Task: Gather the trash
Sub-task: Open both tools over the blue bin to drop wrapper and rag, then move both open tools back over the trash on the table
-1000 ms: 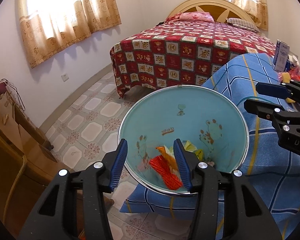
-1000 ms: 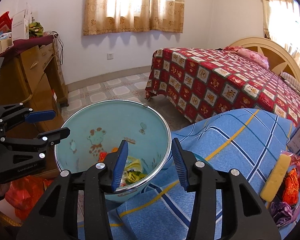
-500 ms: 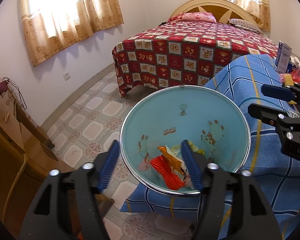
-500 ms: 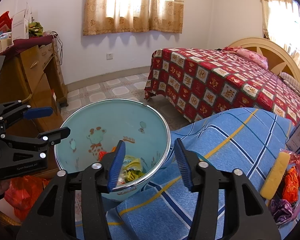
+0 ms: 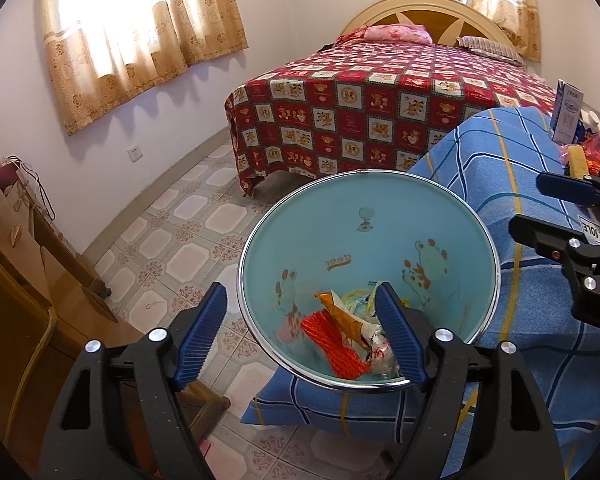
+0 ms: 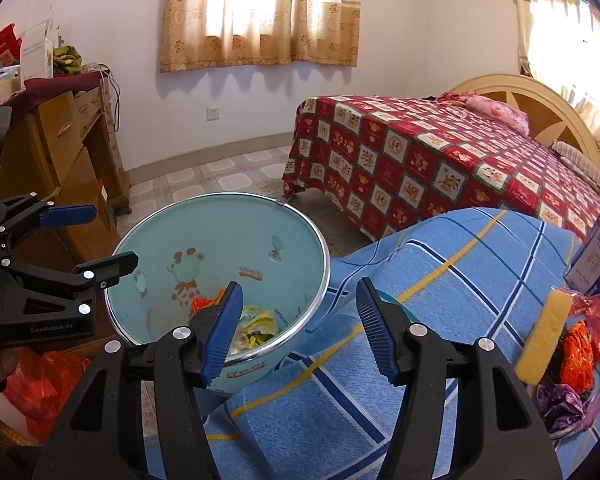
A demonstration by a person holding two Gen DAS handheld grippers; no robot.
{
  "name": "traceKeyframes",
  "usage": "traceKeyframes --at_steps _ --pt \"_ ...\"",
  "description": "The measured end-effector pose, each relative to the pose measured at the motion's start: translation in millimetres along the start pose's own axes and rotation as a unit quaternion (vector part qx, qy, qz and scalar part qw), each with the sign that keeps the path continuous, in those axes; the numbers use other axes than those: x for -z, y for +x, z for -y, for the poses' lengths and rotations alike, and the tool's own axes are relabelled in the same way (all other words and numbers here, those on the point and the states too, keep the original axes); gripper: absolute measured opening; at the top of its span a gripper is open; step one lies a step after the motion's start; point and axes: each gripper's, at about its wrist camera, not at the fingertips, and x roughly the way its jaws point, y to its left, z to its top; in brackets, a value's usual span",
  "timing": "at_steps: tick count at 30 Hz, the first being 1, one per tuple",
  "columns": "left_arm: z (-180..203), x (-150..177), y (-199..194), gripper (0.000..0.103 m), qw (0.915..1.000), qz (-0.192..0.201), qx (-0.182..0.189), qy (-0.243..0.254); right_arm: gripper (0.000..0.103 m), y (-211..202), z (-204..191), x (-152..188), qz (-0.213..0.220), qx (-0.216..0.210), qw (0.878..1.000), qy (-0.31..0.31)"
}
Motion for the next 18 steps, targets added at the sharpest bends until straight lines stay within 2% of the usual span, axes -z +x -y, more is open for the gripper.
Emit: traceKeyframes --at_steps 5,7,14,18 --pt "4 2 0 0.09 1.0 -0.001 -0.004 0.0 0.072 -6 6 6 0.005 0.008 1.0 0.007" --pt "6 2 1 0.092 1.0 -0.003 -0.005 0.001 0.076 -9 8 7 0.007 0.011 1.0 0.008" --pt "15 4 5 0.094 0.9999 -0.013 0.0 0.005 0.077 -24 23 16 0.003 0.036 0.999 0.019" --pt "34 5 5 0.094 0.9995 -0.014 0.011 0.025 0.077 -38 40 26 0.001 0.055 0.998 0.029"
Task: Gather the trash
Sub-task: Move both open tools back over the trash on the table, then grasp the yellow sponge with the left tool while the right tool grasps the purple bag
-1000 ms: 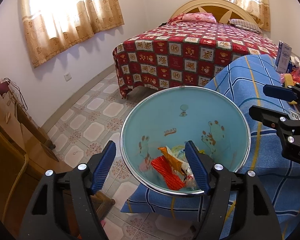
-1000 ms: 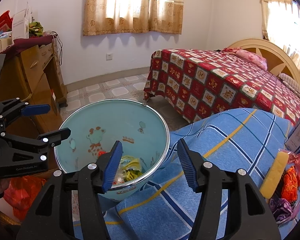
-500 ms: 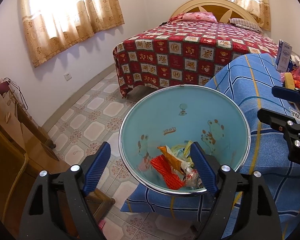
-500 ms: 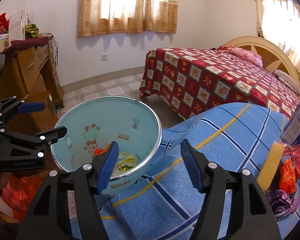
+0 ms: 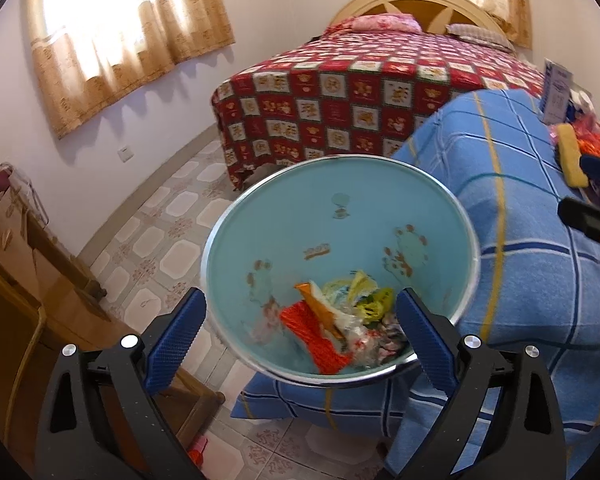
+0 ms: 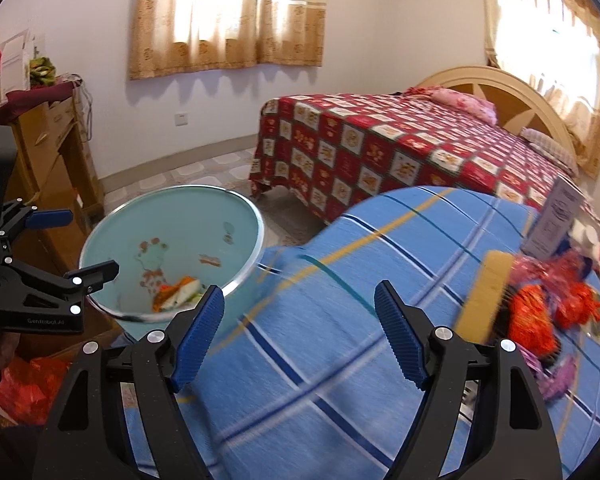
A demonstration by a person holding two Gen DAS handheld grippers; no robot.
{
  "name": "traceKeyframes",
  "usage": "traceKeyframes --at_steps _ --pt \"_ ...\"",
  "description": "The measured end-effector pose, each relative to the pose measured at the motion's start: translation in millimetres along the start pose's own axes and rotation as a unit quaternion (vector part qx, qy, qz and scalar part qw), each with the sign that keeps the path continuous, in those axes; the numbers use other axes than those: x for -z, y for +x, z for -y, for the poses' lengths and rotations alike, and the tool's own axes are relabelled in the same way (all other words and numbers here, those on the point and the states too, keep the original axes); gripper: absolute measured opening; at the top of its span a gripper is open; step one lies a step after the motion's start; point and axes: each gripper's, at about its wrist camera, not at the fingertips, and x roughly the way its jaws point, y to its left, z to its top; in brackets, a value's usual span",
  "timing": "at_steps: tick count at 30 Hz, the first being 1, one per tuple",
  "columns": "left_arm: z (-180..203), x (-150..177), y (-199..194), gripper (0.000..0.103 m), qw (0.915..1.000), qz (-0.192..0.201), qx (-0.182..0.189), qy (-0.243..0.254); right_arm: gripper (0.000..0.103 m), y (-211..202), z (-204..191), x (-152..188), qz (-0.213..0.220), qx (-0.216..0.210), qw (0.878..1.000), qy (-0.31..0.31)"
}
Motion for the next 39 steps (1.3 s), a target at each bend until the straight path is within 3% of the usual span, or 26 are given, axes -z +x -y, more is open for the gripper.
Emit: traceKeyframes --at_steps 7,14,21,29,39 --pt "40 -6 -2 0.094 0.9992 0.007 0.028 0.027 0.077 -22 34 13 0.0 0.036 0.999 0.02" --pt "75 -24 -3 0.094 0.9979 0.025 0.049 0.035 0.08 -51 91 29 0.008 0.102 0.992 0.067" --pt "103 -43 7 0.094 0.9973 0.038 0.051 0.037 0.081 -41 132 28 -0.006 0.148 0.983 0.105" --pt "115 -54 11 0.095 0.9961 0.038 0.067 0.044 0.081 -43 164 55 -0.066 0.178 0.975 0.114" --pt "130 -65 17 0.095 0.9953 0.033 0.08 0.042 0.082 -95 198 95 -0.059 0.184 0.966 0.171"
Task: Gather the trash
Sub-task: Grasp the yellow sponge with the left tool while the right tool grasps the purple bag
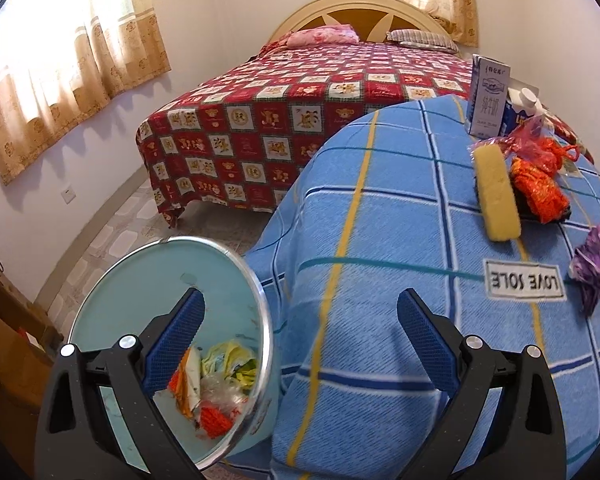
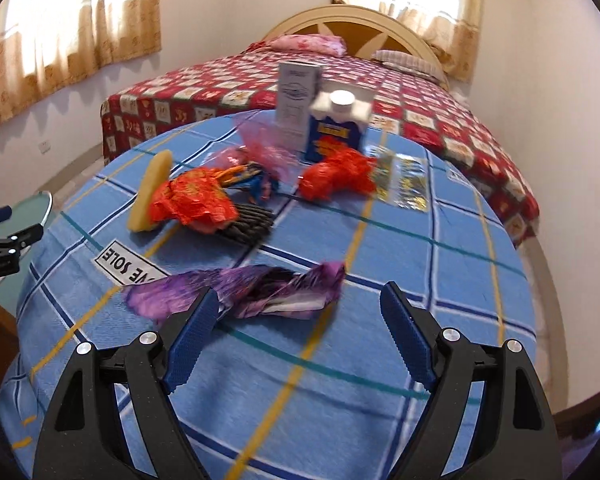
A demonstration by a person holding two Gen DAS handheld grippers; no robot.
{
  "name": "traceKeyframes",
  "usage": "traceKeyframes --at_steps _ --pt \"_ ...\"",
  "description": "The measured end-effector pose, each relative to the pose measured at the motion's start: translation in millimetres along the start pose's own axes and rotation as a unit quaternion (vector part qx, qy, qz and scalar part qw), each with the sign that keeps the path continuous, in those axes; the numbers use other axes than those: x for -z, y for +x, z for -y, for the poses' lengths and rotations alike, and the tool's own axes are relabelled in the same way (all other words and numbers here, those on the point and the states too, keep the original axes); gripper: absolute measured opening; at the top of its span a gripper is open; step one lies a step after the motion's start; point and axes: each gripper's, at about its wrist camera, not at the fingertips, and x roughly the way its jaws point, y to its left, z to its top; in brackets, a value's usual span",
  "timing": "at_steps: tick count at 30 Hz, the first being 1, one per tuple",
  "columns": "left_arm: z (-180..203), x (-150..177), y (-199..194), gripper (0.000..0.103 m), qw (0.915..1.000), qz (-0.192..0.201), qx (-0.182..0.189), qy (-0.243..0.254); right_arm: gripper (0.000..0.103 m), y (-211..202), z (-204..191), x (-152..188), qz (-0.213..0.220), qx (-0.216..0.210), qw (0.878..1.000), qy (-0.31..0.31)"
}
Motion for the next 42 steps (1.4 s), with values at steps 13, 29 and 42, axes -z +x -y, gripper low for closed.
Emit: traceKeyframes --at_steps 13,29,42 --pt "69 -27 5 0.095 0.9983 0.014 0.041 0.04 0.057 39 32 -10 -0.033 -0.016 0.999 0.039" --pt "129 -44 28 0.087 0.992 -0.007 0.088 0.09 0.021 52 23 2 -0.084 -0.07 0.994 0.014" --pt "129 -38 30 0.021 0.9855 -0.027 0.123 0.114 0.01 43 22 5 -0.067 -0.08 0.994 0.028"
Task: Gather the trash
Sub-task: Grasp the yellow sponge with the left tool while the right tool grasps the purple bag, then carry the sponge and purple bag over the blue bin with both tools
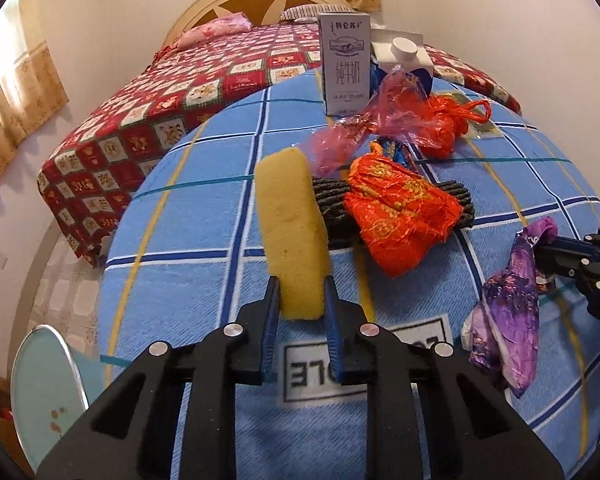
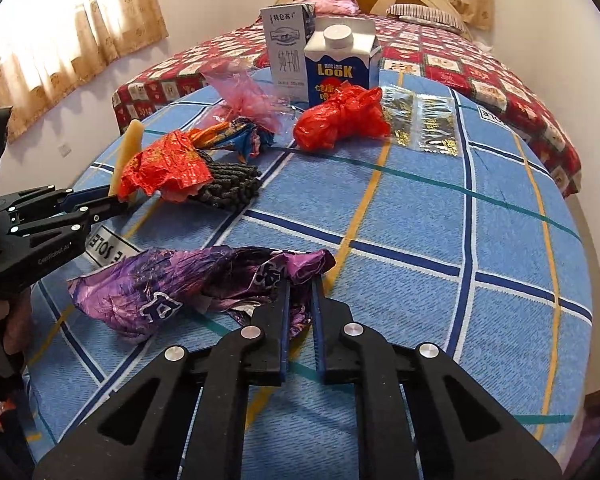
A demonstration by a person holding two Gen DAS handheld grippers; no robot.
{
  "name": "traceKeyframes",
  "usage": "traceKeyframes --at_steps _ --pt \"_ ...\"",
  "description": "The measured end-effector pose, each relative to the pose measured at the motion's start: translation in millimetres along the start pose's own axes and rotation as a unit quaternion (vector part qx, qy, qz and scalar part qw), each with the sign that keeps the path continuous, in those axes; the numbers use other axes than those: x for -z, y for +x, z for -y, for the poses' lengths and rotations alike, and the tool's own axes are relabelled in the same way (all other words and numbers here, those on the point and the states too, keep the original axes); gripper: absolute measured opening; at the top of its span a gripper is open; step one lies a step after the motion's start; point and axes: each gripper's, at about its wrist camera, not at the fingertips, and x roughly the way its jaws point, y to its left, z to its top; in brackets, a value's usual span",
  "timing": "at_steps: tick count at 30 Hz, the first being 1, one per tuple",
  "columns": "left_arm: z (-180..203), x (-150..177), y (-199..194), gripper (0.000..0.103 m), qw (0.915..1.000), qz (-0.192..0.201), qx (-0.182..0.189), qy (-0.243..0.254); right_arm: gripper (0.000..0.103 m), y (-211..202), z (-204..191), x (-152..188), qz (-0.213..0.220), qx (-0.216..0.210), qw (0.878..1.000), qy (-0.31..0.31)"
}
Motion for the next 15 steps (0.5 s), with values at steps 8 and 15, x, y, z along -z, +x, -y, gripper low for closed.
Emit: traceKeyframes --at_steps 8,15 --pt "-20 12 -33 0.021 0.9993 0.029 -0.024 -0.002 0.005 -4 -13 -1 0.008 -0.004 1.0 -0.005" --pt "-33 24 -59 0.021 0.9983 0.045 -0.036 -0.009 0.005 -14 -25 -3 0.021 -0.009 1.0 -0.011"
